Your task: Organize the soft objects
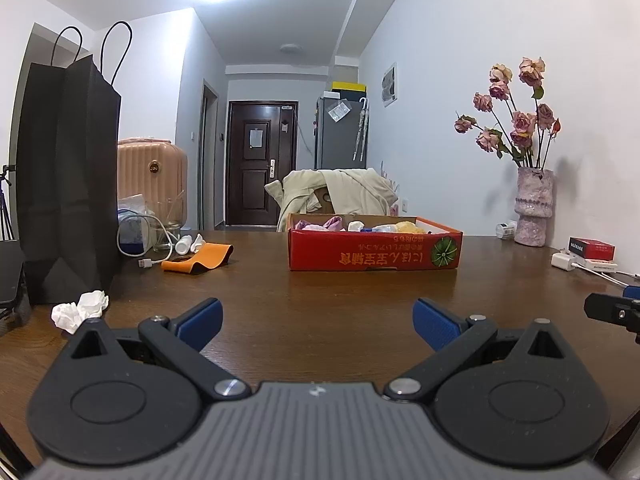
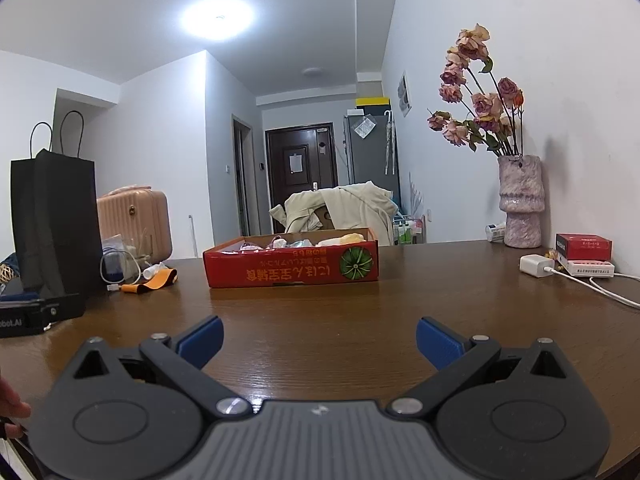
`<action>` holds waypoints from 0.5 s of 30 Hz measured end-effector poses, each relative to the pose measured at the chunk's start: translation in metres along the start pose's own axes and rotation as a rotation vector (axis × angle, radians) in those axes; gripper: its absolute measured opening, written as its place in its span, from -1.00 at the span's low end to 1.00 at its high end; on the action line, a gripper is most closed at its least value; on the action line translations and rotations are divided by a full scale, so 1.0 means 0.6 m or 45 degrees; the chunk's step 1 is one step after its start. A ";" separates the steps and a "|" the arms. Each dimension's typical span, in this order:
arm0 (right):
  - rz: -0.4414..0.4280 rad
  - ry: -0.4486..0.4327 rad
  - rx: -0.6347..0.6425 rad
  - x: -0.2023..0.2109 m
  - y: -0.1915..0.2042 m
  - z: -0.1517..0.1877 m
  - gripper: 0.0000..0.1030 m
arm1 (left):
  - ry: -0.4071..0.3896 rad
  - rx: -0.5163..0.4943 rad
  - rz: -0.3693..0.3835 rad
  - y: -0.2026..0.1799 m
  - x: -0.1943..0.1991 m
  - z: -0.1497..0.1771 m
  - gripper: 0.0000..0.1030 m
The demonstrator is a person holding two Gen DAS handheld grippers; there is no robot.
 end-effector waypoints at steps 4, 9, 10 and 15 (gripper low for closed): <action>-0.001 -0.009 -0.005 0.000 0.000 0.001 1.00 | -0.015 -0.003 -0.015 0.002 0.001 0.000 1.00; 0.017 -0.018 -0.030 0.001 -0.006 0.003 1.00 | -0.014 0.009 -0.014 0.006 0.000 -0.001 1.00; 0.019 -0.016 -0.031 0.001 -0.005 0.004 1.00 | -0.014 0.010 -0.014 0.006 0.000 -0.001 1.00; 0.019 -0.016 -0.034 0.000 -0.006 0.004 1.00 | -0.013 0.020 -0.012 0.006 0.000 0.000 1.00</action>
Point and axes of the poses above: each gripper's, at about its wrist camera, not at the fingertips, and x roughly against the way its jaws point, y to its left, z to its underside, the point moved 2 cm from there along -x, roughly the way its jaws point, and after that the axes turned 13 degrees about -y, right-handed, at the moved point
